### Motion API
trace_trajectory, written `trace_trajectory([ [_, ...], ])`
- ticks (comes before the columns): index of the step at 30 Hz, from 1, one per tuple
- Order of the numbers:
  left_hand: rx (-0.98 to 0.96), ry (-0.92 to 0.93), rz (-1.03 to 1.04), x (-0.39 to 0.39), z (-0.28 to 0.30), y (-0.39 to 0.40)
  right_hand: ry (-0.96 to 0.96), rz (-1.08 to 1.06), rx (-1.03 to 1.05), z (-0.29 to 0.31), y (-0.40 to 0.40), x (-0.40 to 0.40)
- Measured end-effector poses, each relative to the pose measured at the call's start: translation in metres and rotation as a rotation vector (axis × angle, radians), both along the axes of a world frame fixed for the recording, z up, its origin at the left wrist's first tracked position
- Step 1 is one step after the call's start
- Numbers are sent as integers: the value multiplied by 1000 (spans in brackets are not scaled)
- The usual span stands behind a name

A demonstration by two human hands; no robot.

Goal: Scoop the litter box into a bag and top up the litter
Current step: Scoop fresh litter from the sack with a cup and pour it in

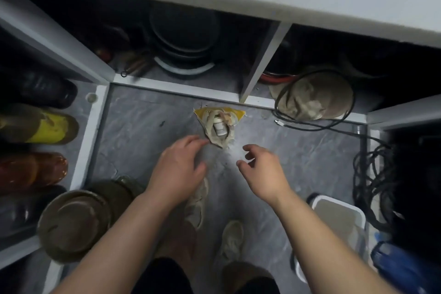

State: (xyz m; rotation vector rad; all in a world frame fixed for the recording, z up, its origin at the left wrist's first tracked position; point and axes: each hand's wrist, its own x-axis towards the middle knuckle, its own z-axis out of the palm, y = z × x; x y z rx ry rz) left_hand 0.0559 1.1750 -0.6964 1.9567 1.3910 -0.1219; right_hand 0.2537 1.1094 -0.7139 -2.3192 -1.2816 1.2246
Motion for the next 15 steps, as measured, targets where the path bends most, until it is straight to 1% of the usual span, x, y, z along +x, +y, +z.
trace_trajectory([
  [5,24,26,-18,21,-127,39,2,17,-26,-128,31,11],
  [9,56,71,-100,33,-230,64,2,85,-17,-227,49,17],
  [11,86,44,-120,35,-274,73,-11,139,-5,-272,56,17],
  [15,126,17,-77,36,-357,92,-62,217,-14,-350,71,11],
])
